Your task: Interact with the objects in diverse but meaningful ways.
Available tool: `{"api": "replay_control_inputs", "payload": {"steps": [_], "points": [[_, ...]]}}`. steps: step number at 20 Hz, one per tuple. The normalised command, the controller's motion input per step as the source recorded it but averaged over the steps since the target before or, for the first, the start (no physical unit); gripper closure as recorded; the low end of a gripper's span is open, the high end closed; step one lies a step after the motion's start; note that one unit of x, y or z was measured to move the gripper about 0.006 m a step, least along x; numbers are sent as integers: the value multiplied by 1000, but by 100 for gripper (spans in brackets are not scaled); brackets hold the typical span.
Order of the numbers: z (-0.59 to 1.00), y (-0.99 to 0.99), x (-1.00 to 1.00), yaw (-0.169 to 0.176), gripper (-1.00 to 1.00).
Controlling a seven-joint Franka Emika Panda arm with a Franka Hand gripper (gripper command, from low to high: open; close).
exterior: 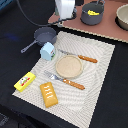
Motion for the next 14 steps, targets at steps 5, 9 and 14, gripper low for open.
{"api": "replay_control_inputs", "payload": {"steps": [5, 9, 14], "points": [[-247, -226, -838, 0, -100], [-244, -202, -782, 0, -100], [-319, -222, -695, 0, -100]]}}
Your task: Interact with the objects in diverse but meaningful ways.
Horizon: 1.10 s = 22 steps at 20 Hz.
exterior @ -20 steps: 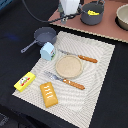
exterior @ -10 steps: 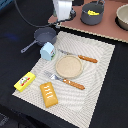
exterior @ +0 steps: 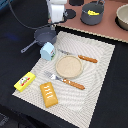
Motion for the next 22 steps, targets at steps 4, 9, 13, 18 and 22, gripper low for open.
{"api": "replay_control_inputs", "payload": {"steps": [4, 9, 13, 18, 22], "points": [[-356, -209, -664, 0, -100], [-339, -221, -659, 0, -100], [-262, -216, -616, 0, -100], [-108, -130, -434, 5, -100], [0, -8, -68, 10, -100]]}}
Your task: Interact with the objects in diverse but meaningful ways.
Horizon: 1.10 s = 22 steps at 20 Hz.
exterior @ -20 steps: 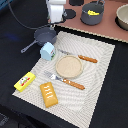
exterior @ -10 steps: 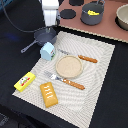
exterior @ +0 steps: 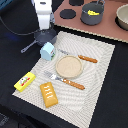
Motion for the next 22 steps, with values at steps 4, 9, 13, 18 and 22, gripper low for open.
{"api": "replay_control_inputs", "payload": {"steps": [4, 9, 13, 18, 22], "points": [[-12, 0, -1, 0, -100], [-171, 0, -102, 13, -100], [-244, 0, -196, 12, -100], [-195, -1, -217, 6, -100], [-121, -4, -215, 9, -100]]}}
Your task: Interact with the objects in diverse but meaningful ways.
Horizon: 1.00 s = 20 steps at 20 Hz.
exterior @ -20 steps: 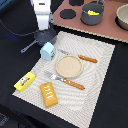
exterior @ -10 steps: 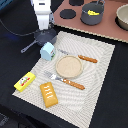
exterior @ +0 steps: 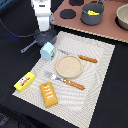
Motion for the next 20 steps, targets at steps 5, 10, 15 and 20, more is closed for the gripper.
{"api": "replay_control_inputs", "payload": {"steps": [5, 10, 15, 20], "points": [[-106, -39, -211, 20, 100], [-121, -51, -232, 26, 100], [-126, -53, -220, 26, 100], [-107, -23, -170, 23, 100]]}}
